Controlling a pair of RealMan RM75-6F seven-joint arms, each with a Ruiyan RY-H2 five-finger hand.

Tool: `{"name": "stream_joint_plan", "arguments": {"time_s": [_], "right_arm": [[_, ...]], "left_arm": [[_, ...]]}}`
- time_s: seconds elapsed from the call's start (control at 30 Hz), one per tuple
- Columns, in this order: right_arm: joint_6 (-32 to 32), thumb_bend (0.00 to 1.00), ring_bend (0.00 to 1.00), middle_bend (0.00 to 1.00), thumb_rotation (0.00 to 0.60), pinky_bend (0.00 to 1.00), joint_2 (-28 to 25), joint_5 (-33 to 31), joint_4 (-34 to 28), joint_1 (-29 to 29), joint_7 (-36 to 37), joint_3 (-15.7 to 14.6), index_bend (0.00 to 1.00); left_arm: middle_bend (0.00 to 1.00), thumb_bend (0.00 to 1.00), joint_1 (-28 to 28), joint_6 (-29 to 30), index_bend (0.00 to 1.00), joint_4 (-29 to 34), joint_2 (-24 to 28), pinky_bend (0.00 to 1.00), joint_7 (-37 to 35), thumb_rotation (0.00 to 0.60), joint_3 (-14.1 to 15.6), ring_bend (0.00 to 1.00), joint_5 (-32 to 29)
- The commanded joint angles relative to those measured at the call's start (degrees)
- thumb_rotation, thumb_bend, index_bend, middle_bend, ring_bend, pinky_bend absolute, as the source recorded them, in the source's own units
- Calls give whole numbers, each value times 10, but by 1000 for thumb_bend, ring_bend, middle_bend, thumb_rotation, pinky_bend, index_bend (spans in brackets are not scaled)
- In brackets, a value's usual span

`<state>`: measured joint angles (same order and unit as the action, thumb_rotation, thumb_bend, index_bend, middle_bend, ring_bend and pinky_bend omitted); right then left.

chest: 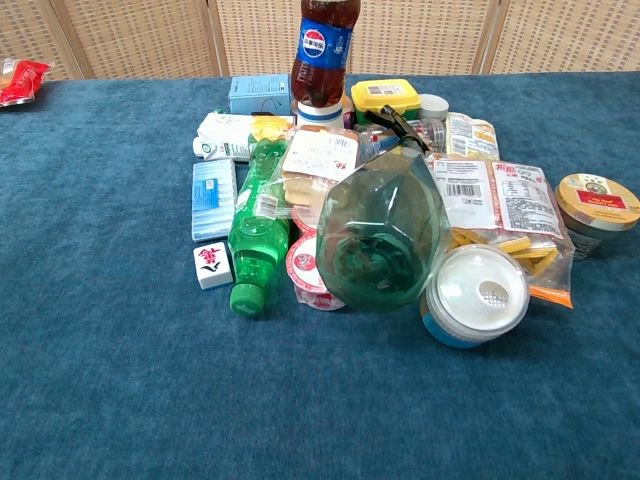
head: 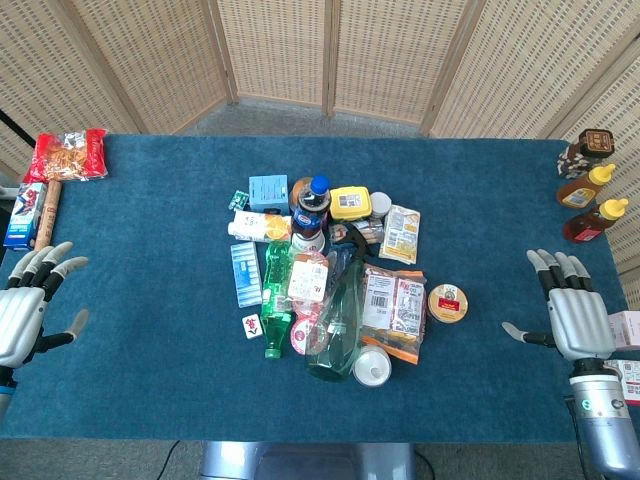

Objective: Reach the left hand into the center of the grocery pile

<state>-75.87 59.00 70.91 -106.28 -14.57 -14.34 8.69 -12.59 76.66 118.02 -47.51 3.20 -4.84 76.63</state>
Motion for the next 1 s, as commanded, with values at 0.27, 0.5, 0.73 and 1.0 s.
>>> {"name": "stream_joint_plan", "arguments": {"time_s": [0.27, 0.5, 0.73, 1.0], "right_arm": [[2, 34, 0, 2, 473, 0, 2, 5, -2, 0, 7, -2, 0], [-9, 34, 0, 2, 475, 0, -5, 6, -7, 10, 13, -5, 0], [-8, 33, 0, 1, 473, 0, -8, 6, -9, 13, 19, -6, 0], [-5, 33, 0, 1, 477, 0, -10, 8, -10, 13, 24, -7, 0]], "left_arm": [[0, 446, -5, -7, 155, 1, -2, 0, 6, 600, -2, 0, -3], [0, 447, -7, -16, 153, -4, -4, 0, -5, 600, -4, 0, -8], [0, 447, -18, -39, 136, -9, -6, 0, -32, 600, -9, 0, -23], [0, 441, -74, -136, 33, -25, -17, 0, -169, 600, -53, 0, -64]]}}
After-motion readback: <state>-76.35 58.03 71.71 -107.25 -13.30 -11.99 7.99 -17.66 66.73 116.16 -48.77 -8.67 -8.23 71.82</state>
